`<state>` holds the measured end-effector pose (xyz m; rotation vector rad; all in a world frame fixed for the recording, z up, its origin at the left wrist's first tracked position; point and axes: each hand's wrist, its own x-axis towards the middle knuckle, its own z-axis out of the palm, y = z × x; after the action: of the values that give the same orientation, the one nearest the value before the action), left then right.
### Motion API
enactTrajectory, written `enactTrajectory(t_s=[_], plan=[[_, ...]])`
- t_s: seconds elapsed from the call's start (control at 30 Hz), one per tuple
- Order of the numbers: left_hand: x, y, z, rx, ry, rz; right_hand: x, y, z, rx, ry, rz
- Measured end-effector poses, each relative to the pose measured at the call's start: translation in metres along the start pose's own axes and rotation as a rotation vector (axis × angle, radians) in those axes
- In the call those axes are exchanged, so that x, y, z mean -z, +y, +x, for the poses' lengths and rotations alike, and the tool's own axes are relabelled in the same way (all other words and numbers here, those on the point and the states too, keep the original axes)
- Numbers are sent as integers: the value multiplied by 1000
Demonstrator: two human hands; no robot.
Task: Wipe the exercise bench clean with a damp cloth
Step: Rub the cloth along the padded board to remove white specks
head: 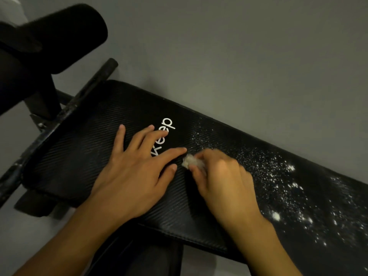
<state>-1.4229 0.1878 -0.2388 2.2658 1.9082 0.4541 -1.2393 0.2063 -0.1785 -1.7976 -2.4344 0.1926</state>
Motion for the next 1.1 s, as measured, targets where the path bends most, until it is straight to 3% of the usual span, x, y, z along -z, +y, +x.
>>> enactTrajectory(t_s=[0.27,0.5,0.7,0.9,1.1], plan=[[2,4,0,40,-26,-4,-3,1,-24,-23,0,59],[5,20,6,114,-56,40,-6,8,26,-48,43,13],[-3,32,22,160,-51,33,-2,18,11,45,-15,101],[-8,31,18,165,-29,61,-6,15,41,2,66,9],[-7,33,17,181,-28,55,2,18,20,56,-7,63]])
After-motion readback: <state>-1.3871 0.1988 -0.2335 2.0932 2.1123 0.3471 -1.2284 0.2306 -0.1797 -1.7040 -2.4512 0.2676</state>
